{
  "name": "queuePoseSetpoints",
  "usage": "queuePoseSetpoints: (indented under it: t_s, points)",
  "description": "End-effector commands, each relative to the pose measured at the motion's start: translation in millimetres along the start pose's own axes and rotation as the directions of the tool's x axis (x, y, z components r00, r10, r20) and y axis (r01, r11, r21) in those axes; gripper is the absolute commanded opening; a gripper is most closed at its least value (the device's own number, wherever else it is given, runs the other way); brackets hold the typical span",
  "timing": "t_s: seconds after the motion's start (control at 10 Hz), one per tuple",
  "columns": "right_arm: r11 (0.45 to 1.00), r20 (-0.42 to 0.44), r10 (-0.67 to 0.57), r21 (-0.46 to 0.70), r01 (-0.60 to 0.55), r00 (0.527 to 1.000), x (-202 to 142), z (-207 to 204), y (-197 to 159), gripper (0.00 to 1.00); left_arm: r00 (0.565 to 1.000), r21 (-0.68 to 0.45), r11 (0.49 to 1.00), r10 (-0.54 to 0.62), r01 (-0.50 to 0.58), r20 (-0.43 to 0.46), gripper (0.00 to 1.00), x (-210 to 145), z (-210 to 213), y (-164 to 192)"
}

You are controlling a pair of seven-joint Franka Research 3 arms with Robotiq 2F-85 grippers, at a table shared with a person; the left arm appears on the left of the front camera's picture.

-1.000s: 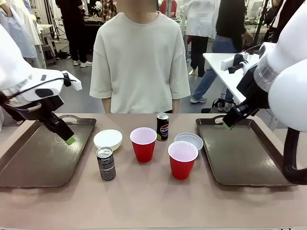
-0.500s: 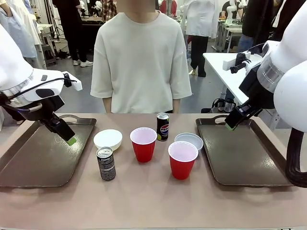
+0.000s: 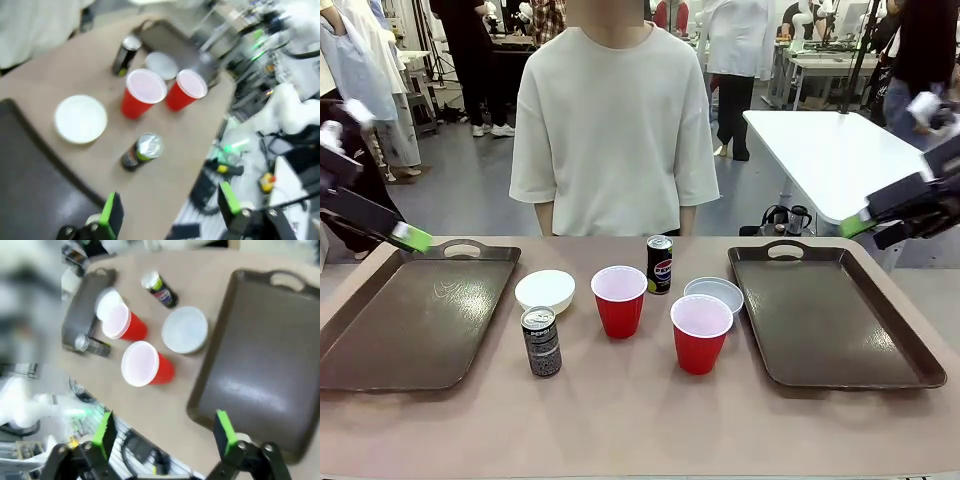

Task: Prepare tableware on both trays.
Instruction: Pick up a Picnic Bowl from the table and place it on a Handle tray.

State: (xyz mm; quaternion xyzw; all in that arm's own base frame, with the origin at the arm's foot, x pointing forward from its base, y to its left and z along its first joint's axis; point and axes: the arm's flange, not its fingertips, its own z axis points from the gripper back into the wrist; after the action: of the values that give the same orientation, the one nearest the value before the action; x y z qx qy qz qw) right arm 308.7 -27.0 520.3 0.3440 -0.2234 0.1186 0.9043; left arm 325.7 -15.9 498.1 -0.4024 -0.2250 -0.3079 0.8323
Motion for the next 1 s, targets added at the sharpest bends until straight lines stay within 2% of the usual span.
queuePoseSetpoints:
  t_s: [0.0, 0.2, 0.5, 0.7, 0.8, 0.9]
  points:
    - [0.977, 0.083, -0.090, 0.199, 0.072, 0.993, -57, -4, -22, 1.00, 0.995, -0.157, 0.984, 0.094, -0.089, 0.027, 1.00, -13, 21, 26]
    - [0.949, 0.106, -0.112, 0.307, 0.075, 0.988, -77, -4, -35, 1.00, 0.990, -0.221, 0.968, 0.133, -0.117, 0.056, 1.00, -27, 36, 41]
    - [0.943, 0.023, -0.127, 0.312, 0.114, 0.992, -90, -19, -41, 1.00, 0.973, -0.217, 0.954, 0.224, -0.207, 0.058, 1.00, -39, 41, 41]
    - [0.940, 0.006, -0.126, 0.321, 0.118, 0.992, -89, -28, -45, 1.00, 0.966, -0.207, 0.953, 0.241, -0.219, 0.088, 1.00, -38, 40, 40]
    - [0.939, 0.007, -0.146, 0.316, 0.136, 0.989, -39, 17, -62, 1.00, 0.972, -0.224, 0.951, 0.230, -0.214, 0.049, 1.00, -43, 43, 48]
    - [0.939, 0.007, -0.146, 0.316, 0.136, 0.989, -39, 17, -62, 1.00, 0.972, -0.224, 0.951, 0.230, -0.214, 0.049, 1.00, -43, 43, 48]
